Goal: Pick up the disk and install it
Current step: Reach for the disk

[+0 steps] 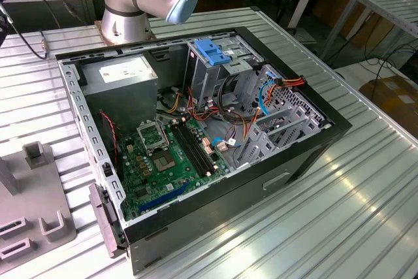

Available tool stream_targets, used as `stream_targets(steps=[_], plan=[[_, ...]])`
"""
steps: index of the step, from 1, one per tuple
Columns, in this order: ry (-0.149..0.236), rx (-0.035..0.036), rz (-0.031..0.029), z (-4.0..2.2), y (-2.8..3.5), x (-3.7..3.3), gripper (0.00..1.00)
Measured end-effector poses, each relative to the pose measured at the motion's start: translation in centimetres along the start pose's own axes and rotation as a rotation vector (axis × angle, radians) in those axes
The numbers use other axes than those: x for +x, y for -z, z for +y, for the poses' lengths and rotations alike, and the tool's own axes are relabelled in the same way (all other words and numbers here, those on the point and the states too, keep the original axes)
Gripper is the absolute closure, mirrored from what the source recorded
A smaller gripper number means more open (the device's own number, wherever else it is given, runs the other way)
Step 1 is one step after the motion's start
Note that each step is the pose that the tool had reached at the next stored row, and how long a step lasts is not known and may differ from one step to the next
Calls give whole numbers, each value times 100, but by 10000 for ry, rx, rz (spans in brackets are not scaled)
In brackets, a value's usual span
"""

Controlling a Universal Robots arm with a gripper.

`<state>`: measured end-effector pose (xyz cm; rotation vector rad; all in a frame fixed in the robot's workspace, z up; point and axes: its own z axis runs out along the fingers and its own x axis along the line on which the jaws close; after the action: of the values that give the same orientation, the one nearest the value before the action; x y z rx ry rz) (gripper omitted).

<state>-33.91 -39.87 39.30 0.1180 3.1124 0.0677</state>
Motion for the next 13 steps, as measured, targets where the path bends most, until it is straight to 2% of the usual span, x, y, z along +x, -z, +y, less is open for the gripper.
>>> stream_targets(steps=[13], plan=[[0,1,1,-14,5,199,90]])
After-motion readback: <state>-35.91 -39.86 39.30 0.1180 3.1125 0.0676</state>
